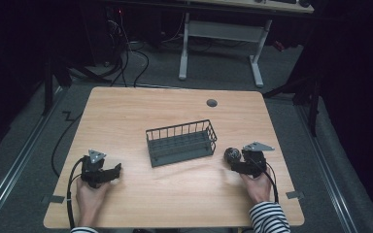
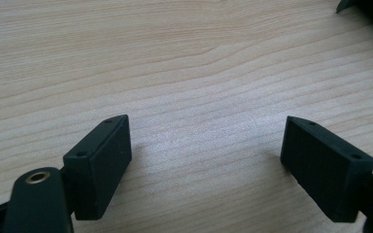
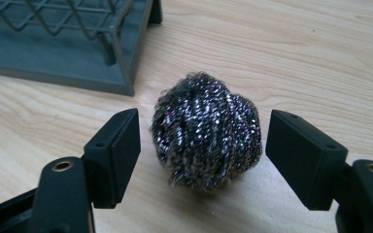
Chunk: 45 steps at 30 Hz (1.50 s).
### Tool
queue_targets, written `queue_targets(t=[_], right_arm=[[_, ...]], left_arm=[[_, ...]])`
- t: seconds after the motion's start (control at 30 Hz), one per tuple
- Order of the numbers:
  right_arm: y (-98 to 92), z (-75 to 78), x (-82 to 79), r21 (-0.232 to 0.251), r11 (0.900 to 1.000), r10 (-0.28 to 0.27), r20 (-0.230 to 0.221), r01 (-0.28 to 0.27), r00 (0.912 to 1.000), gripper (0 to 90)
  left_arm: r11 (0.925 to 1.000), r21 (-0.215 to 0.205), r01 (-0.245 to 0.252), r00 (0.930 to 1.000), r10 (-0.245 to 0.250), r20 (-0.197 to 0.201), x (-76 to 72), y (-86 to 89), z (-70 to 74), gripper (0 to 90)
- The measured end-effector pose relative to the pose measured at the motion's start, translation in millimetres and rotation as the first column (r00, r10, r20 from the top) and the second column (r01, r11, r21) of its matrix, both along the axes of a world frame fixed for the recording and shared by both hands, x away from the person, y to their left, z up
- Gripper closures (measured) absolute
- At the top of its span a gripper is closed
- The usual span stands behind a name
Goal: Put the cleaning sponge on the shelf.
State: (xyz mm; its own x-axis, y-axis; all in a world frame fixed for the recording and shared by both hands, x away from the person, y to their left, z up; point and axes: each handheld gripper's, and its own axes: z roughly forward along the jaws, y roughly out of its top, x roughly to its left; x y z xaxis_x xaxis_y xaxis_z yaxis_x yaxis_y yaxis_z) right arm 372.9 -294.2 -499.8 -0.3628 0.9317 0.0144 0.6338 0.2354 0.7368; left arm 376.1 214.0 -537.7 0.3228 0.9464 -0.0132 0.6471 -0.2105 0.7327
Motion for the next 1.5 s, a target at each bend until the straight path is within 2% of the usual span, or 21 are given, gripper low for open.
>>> queue_targets(t=[0.17,0.3,0.67,0.8,1.03,1.5], right_arm=[[0.9,-4.9,7.7,-0.007,1.000,-0.014,-0.039,0.014,0.9991,31.8],[1.4,-7.4,11.2,-0.012,1.000,-0.019,-0.043,0.018,0.9989,33.8],[1.2,-8.4,11.5,-0.032,0.999,-0.004,-0.028,0.003,0.9996,42.6],[0.4,-8.0,11.7,-0.043,0.999,0.013,-0.042,-0.015,0.9990,45.9],[-0.8,-7.1,10.3,-0.051,0.998,0.031,-0.041,-0.033,0.9987,51.4],[-6.5,-4.3,8.7,-0.019,0.999,0.031,-0.026,-0.032,0.9992,56.2]], left_arm=[[1.0000,-0.001,0.001,1.0000,-0.001,0.000,0.2,-0.1,0.0,19.1],[1.0000,0.000,0.001,1.0000,-0.001,0.000,0.2,-0.1,0.0,19.1],[1.0000,0.000,-0.001,1.0000,0.001,0.001,0.1,-0.2,0.0,19.3],[1.0000,-0.001,-0.003,1.0000,0.003,0.001,0.1,-0.1,0.0,19.6],[1.0000,-0.002,-0.007,1.0000,0.007,0.001,0.0,-0.1,0.1,20.3],[1.0000,-0.003,-0.008,1.0000,0.008,0.002,0.0,0.2,0.1,20.7]])
